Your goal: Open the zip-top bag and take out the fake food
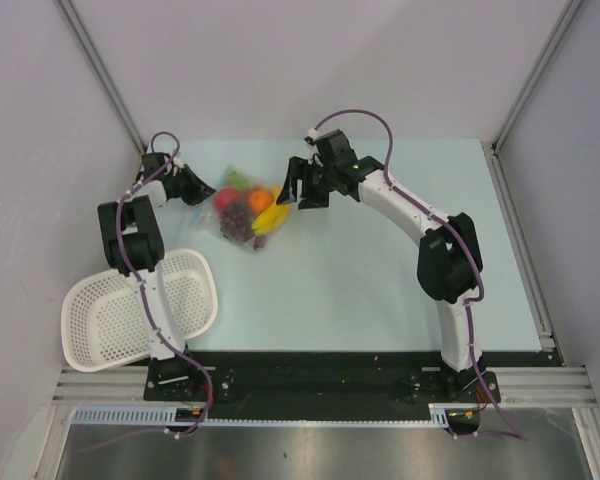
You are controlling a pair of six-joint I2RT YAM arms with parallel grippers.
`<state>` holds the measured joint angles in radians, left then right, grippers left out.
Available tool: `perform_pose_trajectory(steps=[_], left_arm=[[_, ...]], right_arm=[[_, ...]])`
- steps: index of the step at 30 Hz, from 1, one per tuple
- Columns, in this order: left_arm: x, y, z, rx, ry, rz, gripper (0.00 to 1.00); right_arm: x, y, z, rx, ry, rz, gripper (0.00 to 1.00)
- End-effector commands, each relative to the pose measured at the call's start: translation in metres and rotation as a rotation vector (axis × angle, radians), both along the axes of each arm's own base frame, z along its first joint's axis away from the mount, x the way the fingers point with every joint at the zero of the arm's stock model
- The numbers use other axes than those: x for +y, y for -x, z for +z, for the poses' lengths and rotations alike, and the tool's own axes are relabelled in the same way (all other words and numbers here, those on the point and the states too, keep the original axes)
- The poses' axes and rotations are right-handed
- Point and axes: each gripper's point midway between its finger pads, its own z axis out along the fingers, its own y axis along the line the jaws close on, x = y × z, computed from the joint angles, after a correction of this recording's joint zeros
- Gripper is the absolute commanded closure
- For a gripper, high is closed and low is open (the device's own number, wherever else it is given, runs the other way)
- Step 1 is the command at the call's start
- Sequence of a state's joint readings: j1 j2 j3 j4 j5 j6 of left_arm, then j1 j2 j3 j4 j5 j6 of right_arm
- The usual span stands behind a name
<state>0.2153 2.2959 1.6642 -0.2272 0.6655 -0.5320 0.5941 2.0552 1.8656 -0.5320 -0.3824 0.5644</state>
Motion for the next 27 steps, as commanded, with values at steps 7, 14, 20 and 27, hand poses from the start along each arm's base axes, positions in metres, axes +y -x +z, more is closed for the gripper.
perform_pose_trajectory(steps=[7,14,20,27], left_arm=[[-0.072,0.018,0.141,-0.316,-0.043,-0.168,1.00],[-0.134,0.067,0.179,-0.392,-0.099,-0.352,1.00],[-0.147,0.108,0.184,-0.426,-0.157,-0.439,1.00],[-0.167,0.140,0.198,-0.464,-0.102,-0.495,1.00]], right_arm=[[-0.001,-0.037,0.028,-0.141,-0.036,0.046,0.20],[-0.032,-0.054,0.040,-0.263,-0.049,0.157,0.02],[-0.045,-0.060,0.061,-0.473,-0.024,0.249,0.00],[-0.048,-0.069,0.082,-0.590,-0.203,0.323,0.03]])
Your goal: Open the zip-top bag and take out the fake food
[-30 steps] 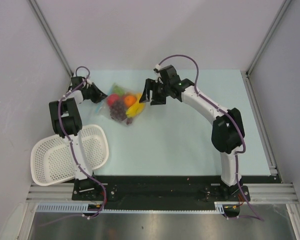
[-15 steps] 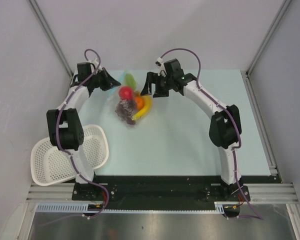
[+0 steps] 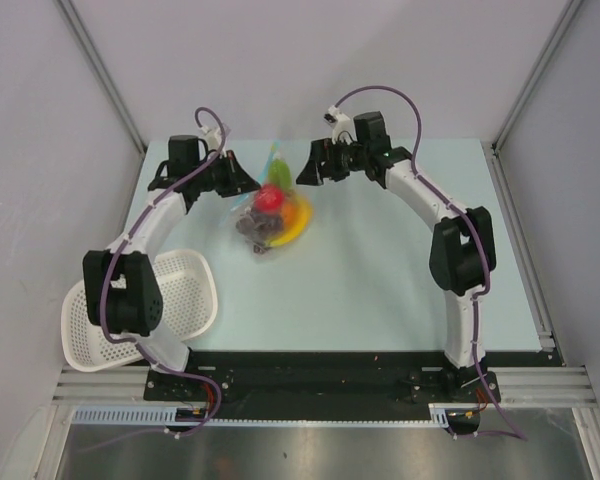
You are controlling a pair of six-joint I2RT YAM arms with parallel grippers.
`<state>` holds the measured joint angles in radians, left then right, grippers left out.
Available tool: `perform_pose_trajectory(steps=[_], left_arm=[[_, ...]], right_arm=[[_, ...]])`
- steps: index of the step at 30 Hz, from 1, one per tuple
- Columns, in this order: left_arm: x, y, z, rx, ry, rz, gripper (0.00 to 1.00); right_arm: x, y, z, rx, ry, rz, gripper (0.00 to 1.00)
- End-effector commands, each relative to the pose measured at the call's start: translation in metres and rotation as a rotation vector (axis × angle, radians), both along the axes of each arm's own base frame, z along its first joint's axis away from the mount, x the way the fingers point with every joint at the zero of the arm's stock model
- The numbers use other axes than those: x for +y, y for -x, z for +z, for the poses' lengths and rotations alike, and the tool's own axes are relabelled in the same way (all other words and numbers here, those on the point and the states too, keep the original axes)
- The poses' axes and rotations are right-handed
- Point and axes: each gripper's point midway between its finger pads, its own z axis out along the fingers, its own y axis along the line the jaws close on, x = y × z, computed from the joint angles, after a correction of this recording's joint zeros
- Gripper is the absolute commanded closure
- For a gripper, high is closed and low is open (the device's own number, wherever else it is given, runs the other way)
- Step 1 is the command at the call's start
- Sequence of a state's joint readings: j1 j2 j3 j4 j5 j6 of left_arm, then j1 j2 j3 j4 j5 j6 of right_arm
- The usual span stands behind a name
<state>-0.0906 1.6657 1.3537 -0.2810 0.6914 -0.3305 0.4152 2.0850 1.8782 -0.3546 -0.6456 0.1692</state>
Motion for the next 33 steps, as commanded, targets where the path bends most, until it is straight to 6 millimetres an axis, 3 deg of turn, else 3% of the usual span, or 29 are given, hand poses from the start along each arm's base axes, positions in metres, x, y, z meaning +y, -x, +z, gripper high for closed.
perform_pose_trajectory(steps=[1,2,4,6,15,20,21,28,31,33], left_arm=[[-0.017,0.029,0.032,-0.079,0.039,-0.092,1.00],[-0.019,0.033,0.030,-0.066,0.049,-0.090,1.00],[-0.022,0.038,0.032,-0.074,0.057,-0.092,1.00],[-0.024,0.043,0.035,-0.080,0.057,-0.089,1.00],[-0.030,0.050,0.052,-0.098,0.074,-0.100,1.00],[-0.029,0.049,0.058,-0.115,0.070,-0.099,1.00],[-0.029,0.050,0.061,-0.122,0.070,-0.101,1.00],[-0.029,0.059,0.065,-0.142,0.062,-0.130,1.00],[-0.029,0.062,0.066,-0.144,0.064,-0.129,1.00],[-0.029,0.063,0.065,-0.142,0.065,-0.132,1.00]], right_arm=[[0.005,-0.004,0.072,-0.241,-0.198,0.147,0.05],[0.002,-0.003,0.068,-0.230,-0.222,0.158,0.07],[0.007,0.002,0.079,-0.264,-0.298,0.215,0.12],[0.012,0.006,0.072,-0.244,-0.320,0.248,0.14],[0.029,0.024,0.086,-0.250,-0.409,0.356,0.27],[0.032,0.029,0.076,-0.181,-0.436,0.388,0.45],[0.032,0.029,0.077,-0.183,-0.444,0.393,0.53],[0.040,0.026,0.074,-0.148,-0.451,0.397,0.61],[0.038,0.019,0.059,-0.132,-0.405,0.354,0.59],[0.038,0.018,0.058,-0.118,-0.396,0.334,0.68]])
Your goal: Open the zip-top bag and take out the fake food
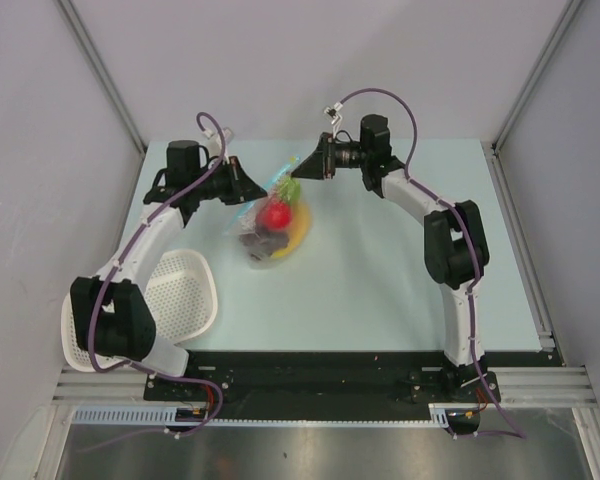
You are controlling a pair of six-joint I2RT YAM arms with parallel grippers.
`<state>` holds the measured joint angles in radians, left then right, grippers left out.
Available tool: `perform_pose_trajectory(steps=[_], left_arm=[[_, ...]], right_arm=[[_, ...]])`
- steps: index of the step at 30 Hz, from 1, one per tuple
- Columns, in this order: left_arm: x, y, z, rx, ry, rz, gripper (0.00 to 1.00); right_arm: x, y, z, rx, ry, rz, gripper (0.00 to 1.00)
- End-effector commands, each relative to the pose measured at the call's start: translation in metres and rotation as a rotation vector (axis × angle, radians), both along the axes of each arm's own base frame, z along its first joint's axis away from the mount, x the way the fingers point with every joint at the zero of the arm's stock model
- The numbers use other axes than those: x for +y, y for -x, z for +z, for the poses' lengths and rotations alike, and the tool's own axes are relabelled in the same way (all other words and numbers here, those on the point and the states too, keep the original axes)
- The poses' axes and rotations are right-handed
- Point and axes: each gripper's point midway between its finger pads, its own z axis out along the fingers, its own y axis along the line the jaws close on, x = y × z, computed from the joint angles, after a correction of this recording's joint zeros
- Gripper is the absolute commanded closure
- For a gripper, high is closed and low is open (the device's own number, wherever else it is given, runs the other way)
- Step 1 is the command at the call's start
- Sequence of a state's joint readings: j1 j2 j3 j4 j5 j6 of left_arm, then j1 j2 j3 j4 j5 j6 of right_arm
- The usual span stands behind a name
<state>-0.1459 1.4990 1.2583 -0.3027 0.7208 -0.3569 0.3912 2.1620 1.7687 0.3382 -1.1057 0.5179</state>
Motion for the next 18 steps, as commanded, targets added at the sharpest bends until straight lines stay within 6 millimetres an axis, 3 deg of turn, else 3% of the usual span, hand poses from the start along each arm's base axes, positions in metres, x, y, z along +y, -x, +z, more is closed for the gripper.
perform_pose_trajectory(steps=[1,4,5,6,8,12,18], left_arm=[[-0.007,0.014,0.037,-0.116,0.030,-0.062,1.00],[-0.005,0.014,0.036,-0.116,0.017,-0.053,0.99],[-0.004,0.013,0.037,-0.121,0.012,-0.043,0.93],[-0.003,0.010,0.040,-0.132,0.011,-0.035,0.64],[-0.004,0.004,0.044,-0.144,0.021,-0.022,0.37],[-0.011,-0.015,0.058,-0.181,0.044,0.010,0.33],[-0.028,-0.036,0.065,-0.213,0.084,0.008,0.36]], right_arm=[[0.003,-0.003,0.014,-0.047,0.003,-0.019,0.73],[0.008,0.002,0.028,-0.065,-0.022,-0.012,0.90],[0.011,0.003,0.032,-0.069,-0.026,-0.007,1.00],[0.013,0.006,0.035,-0.069,-0.028,-0.001,1.00],[0.016,0.011,0.038,-0.062,-0.023,0.011,1.00],[0.022,0.026,0.038,-0.057,-0.010,0.034,1.00],[0.025,0.035,0.039,-0.051,-0.009,0.062,1.00]])
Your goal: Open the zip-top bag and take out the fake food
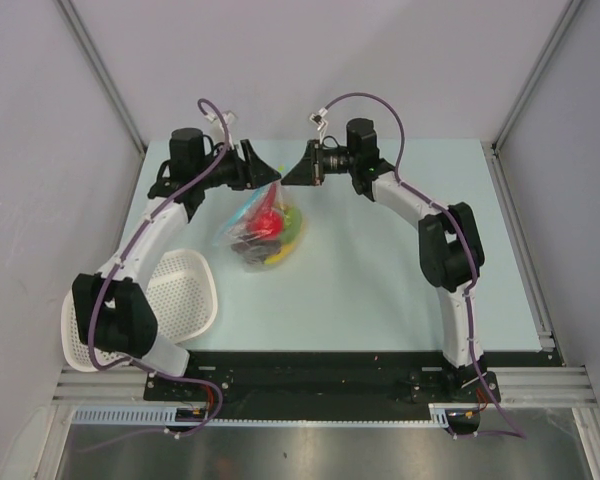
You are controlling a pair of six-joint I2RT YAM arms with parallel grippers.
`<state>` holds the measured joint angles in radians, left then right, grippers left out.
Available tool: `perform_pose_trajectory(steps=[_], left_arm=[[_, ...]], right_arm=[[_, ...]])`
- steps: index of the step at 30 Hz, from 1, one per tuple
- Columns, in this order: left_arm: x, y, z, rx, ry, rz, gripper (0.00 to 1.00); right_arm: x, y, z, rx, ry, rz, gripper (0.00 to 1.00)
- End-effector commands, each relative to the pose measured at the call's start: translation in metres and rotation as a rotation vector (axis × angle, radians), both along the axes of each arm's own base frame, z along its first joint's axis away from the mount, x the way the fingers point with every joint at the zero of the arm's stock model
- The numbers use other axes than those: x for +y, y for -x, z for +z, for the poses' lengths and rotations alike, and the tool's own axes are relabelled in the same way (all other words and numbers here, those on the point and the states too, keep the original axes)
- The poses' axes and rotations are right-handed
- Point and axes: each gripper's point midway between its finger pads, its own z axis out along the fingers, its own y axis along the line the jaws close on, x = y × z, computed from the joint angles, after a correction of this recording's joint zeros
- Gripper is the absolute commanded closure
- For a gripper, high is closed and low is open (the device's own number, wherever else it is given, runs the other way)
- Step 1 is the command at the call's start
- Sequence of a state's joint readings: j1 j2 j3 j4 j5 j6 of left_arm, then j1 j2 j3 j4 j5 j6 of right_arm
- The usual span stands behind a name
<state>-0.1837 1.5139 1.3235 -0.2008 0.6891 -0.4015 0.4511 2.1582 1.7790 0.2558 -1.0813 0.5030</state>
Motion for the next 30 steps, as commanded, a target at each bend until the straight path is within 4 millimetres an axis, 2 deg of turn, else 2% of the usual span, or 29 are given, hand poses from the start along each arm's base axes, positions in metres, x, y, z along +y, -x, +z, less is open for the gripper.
perform_pose_trajectory(steps=[1,4,6,16,27,30], left_arm=[[-0.013,-0.020,0.027,-0.091,0.050,0.001,0.36],[-0.014,-0.028,0.016,-0.039,0.047,0.014,0.37],[-0.013,-0.031,0.010,-0.006,0.046,0.034,0.43],[-0.017,-0.037,0.007,-0.006,0.086,0.039,0.60],[-0.022,-0.040,-0.004,0.046,0.113,0.027,0.68],[-0.022,-0.041,0.001,0.022,0.121,0.026,0.76]], right_arm=[[-0.001,0.014,0.046,-0.098,-0.042,0.027,1.00],[-0.001,0.014,0.047,-0.098,-0.040,0.024,1.00],[-0.001,0.015,0.048,-0.098,-0.043,0.023,1.00],[-0.001,0.015,0.046,-0.092,-0.040,0.030,1.00],[0.001,0.014,0.045,-0.085,-0.045,0.031,1.00],[0.001,0.014,0.045,-0.078,-0.049,0.030,1.00]])
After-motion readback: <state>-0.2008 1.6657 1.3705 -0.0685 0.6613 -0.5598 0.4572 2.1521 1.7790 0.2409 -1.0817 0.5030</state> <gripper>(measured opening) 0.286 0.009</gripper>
